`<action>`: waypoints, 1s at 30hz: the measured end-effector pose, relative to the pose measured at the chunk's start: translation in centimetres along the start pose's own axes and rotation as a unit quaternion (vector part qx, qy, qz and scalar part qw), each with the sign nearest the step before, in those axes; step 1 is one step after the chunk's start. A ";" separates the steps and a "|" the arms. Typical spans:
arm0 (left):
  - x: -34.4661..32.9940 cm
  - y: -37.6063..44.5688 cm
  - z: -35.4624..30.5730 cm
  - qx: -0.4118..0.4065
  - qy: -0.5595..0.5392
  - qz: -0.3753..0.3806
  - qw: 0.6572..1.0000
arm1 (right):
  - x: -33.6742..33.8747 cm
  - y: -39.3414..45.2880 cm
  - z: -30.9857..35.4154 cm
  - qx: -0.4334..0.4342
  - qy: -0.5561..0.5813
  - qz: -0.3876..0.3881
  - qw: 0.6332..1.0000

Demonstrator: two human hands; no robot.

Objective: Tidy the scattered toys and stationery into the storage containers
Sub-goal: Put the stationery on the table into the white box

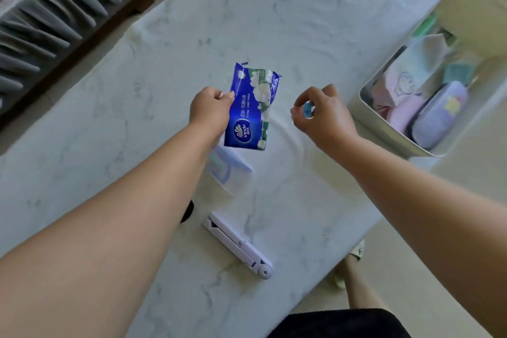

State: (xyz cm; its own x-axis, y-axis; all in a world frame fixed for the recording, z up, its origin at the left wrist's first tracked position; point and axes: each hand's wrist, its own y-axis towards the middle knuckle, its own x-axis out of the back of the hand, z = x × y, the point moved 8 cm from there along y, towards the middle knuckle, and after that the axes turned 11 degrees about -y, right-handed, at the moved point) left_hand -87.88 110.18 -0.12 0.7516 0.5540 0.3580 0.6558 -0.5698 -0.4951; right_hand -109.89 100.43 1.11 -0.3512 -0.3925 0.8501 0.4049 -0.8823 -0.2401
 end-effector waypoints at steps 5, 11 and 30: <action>-7.1 -0.9 -5.6 -0.022 -0.070 0.017 0.997 | 7.5 1.1 -4.2 -0.037 0.033 -0.103 0.993; -21.5 -4.8 -13.3 -0.071 -0.073 0.087 0.991 | 16.1 2.1 -17.1 -0.160 0.005 -0.131 0.978; -39.3 -6.6 -13.5 0.175 -0.173 0.093 0.965 | 16.1 5.8 -27.5 -0.288 0.360 -0.048 0.886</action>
State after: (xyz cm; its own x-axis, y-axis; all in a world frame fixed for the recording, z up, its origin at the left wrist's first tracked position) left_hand -120.80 83.97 -0.20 0.7452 0.6666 -0.0190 0.4028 -0.4725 -0.7839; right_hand -136.44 81.79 0.53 -0.8918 -0.1898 0.4107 -0.0812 -0.8260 -0.5578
